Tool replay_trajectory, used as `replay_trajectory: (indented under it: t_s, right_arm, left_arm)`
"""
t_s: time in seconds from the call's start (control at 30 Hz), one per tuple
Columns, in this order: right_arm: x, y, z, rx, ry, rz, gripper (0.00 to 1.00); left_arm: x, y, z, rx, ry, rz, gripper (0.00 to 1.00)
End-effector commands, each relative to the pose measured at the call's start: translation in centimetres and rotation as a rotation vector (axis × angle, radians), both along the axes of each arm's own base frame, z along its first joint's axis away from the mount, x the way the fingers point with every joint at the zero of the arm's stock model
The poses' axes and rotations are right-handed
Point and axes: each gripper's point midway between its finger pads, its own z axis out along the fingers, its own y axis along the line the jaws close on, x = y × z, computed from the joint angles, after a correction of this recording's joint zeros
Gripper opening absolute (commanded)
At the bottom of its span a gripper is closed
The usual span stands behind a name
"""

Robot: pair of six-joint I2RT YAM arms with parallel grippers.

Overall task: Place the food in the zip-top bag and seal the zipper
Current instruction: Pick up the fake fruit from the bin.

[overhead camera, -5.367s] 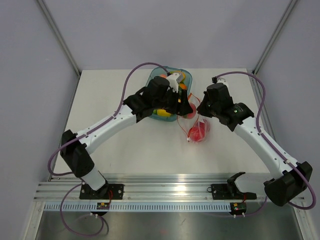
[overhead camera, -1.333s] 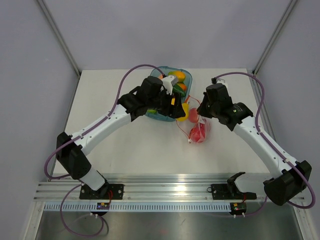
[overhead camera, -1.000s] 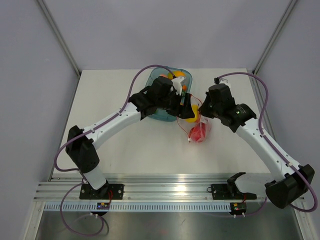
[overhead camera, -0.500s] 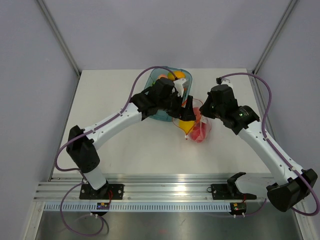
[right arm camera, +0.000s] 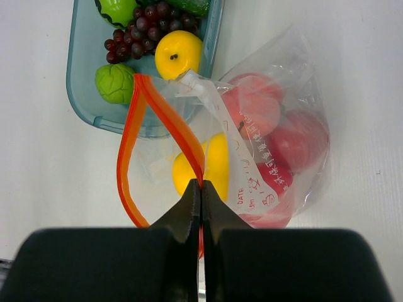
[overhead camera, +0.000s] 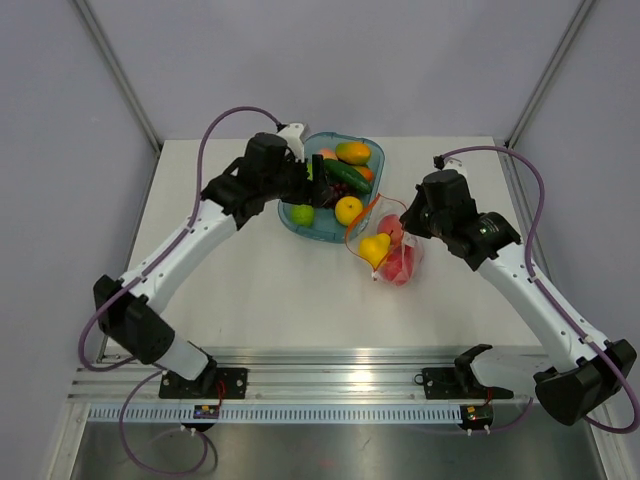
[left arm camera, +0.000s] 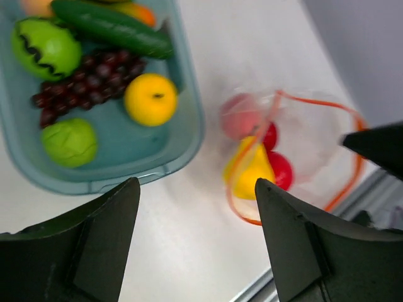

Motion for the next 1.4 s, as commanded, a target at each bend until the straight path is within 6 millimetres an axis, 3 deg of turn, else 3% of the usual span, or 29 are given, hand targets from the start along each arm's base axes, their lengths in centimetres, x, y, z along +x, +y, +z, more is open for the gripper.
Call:
replay_trajectory:
  t_s: [0.0,0.2,0.33,0.5,1.1,1.2,1.37]
  right_arm:
    - [0.0,-0.4,1.3,0.01,-0.043,-0.012,0.0]
    - [-0.1,-0.4,1.3,0.003,-0.04,-0.009,0.0]
    - [0.0,-0.5,1.3,-0.005,-0.038,-0.008,0.0]
    - [0.2,-0.3,1.0,-0.007,-0.032,-0.005,0.0]
    - [0.8,0.3,0.1,-0.008,-0.012,0.001,0.0]
    - [0.9,0.2,0.1,-0.009,-0.014,-0.001,0.0]
    - [0.9,0.3,0.2,-0.004,-0.016,-0.001,0.0]
  left_arm:
    - [4.2,2.9,-5.1,0.291,0.013,0.153,0.77]
    - [8.2,2.9,-10.7,0.467,0.082,0.206,0.82]
    - [9.8,3.6,-13.7,0.559,0.103,0.26,0.93]
    - [10.6,4.3,-16.9,0.648,0.129,0.277,0.91]
    - [11.8,3.8,-21.4,0.705,0.161,0.255,0.83]
    - [11.7,3.8,-21.6,0.707,0.164,0.253,0.77]
    - [11.4,3.9,-19.9,0.683,0.147,0.259,0.52]
